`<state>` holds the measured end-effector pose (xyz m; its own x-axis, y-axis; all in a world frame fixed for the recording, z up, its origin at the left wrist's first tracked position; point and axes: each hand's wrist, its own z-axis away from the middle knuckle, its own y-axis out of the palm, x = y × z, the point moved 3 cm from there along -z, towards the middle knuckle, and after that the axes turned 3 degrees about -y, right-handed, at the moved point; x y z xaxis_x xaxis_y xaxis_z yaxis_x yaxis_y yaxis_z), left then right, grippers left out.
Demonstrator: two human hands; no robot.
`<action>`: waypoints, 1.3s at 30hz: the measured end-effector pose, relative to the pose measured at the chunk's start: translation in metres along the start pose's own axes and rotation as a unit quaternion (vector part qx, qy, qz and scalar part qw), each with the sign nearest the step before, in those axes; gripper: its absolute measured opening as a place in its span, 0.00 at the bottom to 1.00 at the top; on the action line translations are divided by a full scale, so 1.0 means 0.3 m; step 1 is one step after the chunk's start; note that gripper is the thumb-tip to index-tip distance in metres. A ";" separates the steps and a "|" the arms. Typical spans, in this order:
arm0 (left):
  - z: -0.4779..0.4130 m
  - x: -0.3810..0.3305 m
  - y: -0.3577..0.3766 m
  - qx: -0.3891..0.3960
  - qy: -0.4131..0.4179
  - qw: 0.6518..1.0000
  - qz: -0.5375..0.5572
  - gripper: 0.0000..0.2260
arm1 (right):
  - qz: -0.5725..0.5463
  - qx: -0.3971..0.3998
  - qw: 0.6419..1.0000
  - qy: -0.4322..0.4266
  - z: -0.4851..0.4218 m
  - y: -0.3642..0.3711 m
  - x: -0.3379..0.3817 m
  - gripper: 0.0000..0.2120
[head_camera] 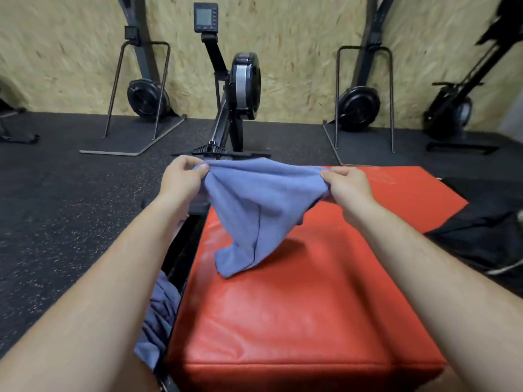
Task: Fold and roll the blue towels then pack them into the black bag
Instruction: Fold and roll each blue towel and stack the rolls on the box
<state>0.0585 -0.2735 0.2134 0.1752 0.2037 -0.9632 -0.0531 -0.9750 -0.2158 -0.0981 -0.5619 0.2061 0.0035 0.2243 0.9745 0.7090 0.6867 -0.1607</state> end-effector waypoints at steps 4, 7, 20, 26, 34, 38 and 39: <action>-0.007 -0.047 0.030 0.057 -0.081 0.975 0.201 0.09 | -0.011 0.029 0.999 0.027 -0.020 -0.076 0.049 0.15; 0.017 -0.096 0.040 0.107 -0.094 0.952 0.271 0.13 | 0.007 0.029 0.999 0.039 -0.045 -0.113 0.098 0.10; -0.041 -0.387 -0.096 0.049 0.010 0.985 0.165 0.17 | -0.140 0.138 0.980 -0.039 -0.075 -0.155 0.464 0.17; -0.026 -0.445 -0.136 0.054 0.060 0.980 0.181 0.10 | 0.066 0.076 0.988 -0.115 -0.063 -0.153 0.523 0.11; 0.024 -0.410 -0.166 0.057 0.057 0.983 0.166 0.09 | 0.029 0.021 0.999 -0.027 -0.018 -0.130 0.525 0.03; 0.044 -0.389 -0.198 0.036 0.031 0.985 0.165 0.10 | -0.119 0.147 0.982 -0.006 0.039 -0.123 0.539 0.09; 0.047 -0.390 -0.208 0.038 0.031 0.985 0.168 0.10 | -0.122 0.163 0.979 -0.009 0.049 -0.133 0.538 0.11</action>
<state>0.0274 -0.2353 0.3373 0.1941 -0.1375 -0.9713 -0.1917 -0.9764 0.0999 -0.1361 -0.5428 0.3675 -0.1527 0.0363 0.9876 0.4237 0.9052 0.0322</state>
